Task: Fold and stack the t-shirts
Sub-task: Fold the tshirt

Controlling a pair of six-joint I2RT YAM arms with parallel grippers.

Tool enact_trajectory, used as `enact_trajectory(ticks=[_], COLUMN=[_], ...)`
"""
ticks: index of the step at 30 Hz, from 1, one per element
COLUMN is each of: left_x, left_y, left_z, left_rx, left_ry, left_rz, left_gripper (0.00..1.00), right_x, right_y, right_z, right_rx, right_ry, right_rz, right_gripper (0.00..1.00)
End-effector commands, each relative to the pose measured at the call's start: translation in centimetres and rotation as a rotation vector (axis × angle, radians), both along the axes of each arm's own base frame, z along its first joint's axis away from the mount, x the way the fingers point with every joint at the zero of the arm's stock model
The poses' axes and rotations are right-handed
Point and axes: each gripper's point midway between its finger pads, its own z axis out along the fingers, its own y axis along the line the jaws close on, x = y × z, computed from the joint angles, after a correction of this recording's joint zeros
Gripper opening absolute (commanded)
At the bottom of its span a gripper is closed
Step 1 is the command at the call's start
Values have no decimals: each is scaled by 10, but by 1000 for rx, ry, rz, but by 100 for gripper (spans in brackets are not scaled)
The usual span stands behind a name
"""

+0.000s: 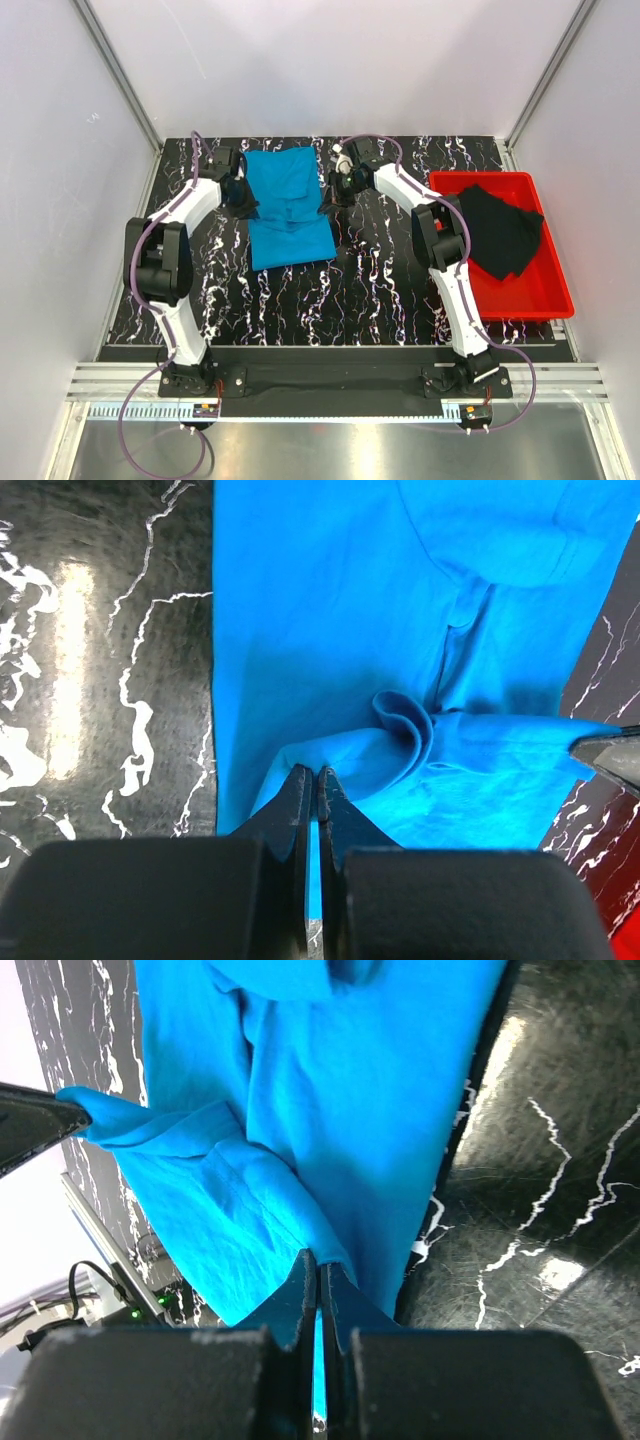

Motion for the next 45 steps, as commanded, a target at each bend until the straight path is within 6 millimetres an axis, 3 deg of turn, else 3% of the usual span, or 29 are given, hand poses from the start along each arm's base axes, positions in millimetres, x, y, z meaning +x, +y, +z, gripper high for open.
enact_trajectory(ticks=[1,15,20,28,34,35,40,41,44,45], left_x=[12,37,40,46,59,61,67,64,50,46], left_y=[-7,20,23,26,36,37,48,47,27,16], left_z=[16,14,3,-11,13,19,70,75,80,81], left_rx=[-37,-1,-1,-8,26,35,89,84,-15,-66], left_ry=[-58,-31,2,33,-39,-48,-157,-164,-187,-196], left_rz=[-37,22,27,40,64,68,70,66,-6,-40], left_gripper=[1,8,10,19,44,45,47,47,47,44], right_x=[13,36,43,51,64,69,90,95,91,86], right_y=[2,2,9,10,8,6,-7,-10,-20,-20], right_z=[18,21,24,13,11,13,36,50,55,67], right_rx=[53,116,143,154,164,167,168,170,129,133], right_ry=[-32,-55,-55,-39,-49,-54,-111,-144,-143,-152], right_rz=[-8,-29,-27,-40,-71,-84,-135,-139,-154,-148], right_gripper=[2,7,10,16,33,42,57,59,62,62])
